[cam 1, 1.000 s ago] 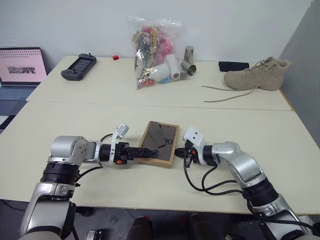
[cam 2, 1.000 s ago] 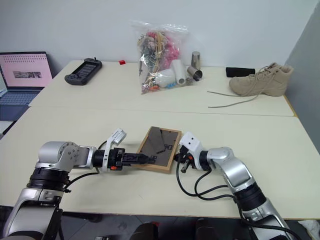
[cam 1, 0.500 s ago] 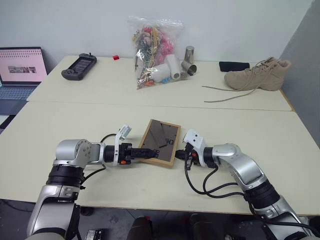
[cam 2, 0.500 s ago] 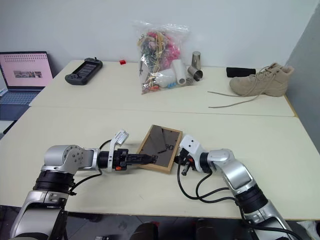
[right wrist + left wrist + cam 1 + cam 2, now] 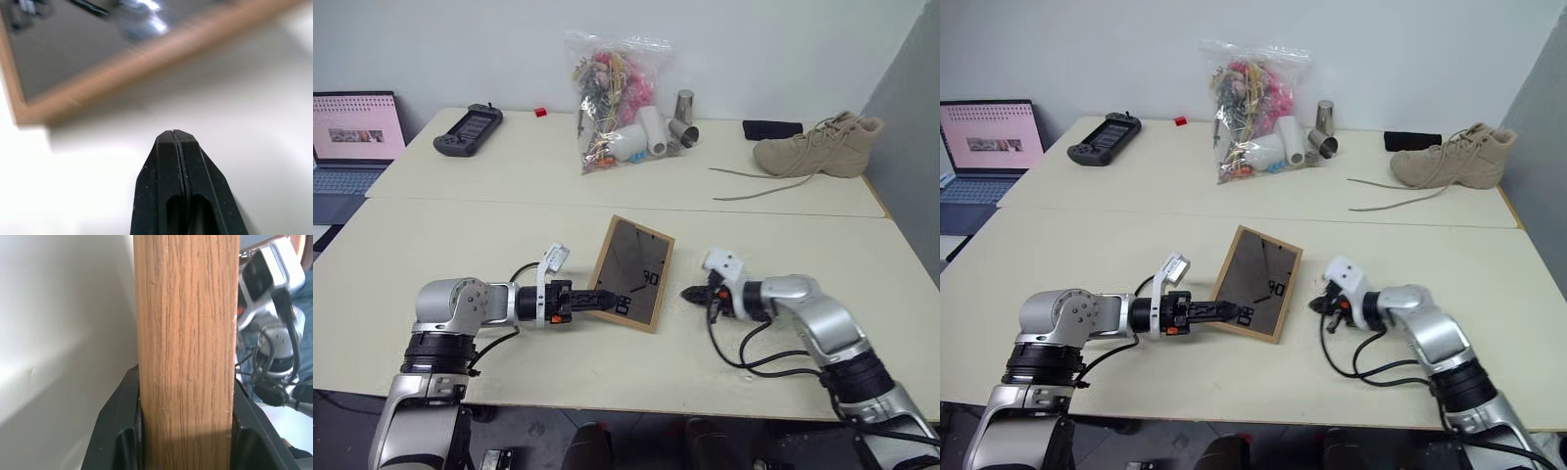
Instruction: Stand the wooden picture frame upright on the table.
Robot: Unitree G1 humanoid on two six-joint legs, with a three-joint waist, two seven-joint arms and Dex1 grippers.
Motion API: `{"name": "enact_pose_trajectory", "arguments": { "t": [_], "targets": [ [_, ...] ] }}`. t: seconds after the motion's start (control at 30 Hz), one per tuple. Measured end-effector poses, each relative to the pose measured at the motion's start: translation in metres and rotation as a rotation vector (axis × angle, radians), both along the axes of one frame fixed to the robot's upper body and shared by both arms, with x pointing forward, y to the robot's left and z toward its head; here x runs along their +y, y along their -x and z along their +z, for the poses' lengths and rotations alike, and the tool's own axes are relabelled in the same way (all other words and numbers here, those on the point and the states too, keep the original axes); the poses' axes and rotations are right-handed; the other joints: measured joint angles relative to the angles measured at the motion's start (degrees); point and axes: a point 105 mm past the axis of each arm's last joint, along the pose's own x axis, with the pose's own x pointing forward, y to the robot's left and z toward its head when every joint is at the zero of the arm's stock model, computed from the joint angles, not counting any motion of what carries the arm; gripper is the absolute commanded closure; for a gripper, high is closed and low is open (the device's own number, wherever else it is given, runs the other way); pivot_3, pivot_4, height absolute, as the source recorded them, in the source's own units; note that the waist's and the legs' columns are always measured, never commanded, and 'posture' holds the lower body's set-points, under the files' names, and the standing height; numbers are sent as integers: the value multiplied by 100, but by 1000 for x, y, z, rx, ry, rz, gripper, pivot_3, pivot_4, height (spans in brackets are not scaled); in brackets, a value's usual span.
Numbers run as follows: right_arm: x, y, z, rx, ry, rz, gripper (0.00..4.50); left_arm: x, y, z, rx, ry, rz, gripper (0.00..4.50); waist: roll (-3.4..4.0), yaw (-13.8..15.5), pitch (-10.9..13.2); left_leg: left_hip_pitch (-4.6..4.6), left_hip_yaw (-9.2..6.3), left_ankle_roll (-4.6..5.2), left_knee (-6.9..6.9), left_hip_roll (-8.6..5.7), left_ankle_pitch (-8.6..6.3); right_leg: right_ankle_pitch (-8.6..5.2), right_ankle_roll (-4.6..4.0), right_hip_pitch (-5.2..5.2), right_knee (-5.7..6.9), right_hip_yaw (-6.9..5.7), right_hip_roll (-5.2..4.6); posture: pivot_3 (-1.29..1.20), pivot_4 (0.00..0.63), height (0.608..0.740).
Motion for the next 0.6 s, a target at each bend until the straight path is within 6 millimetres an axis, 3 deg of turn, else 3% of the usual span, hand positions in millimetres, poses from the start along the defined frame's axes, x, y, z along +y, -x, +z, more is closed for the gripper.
{"name": "enact_pose_trajectory", "arguments": {
  "t": [0.13,0.17,0.27,0.37,0.47,0.6],
  "targets": [
    [-5,-8,46,24,-155,-4,3048,3,-7,8,-63,-17,53,3200,0,-91,1,2,-2,0,-2,7,0,0,-1,-2,3,0,5,0,150,740],
    [0,-12,67,13,-215,6,2783,3,-9,10,-86,-19,65,3200,0,-124,1,2,-2,0,-4,7,0,0,-1,-3,4,0,5,0,150,740],
    [20,-13,99,9,-333,41,2129,2,-12,12,-118,-20,85,3200,0,-151,1,2,-4,0,-6,9,0,0,-1,-3,3,0,6,0,150,740],
    [46,-16,107,41,-413,58,1499,2,-13,13,-149,-24,101,3200,0,-159,1,0,-1,0,-6,8,0,1,-1,-4,0,2,4,0,150,740],
    [74,-20,101,69,-418,70,847,-3,-15,16,-180,-19,105,3200,1,-149,1,-4,-1,0,-6,7,0,1,-1,-6,-1,0,3,0,150,740],
    [82,-30,89,66,-388,20,134,-2,-15,19,-204,-20,114,3200,0,-100,1,-13,-1,-1,-5,1,0,1,-1,-6,-13,-2,-3,0,150,740]
  ]
}}
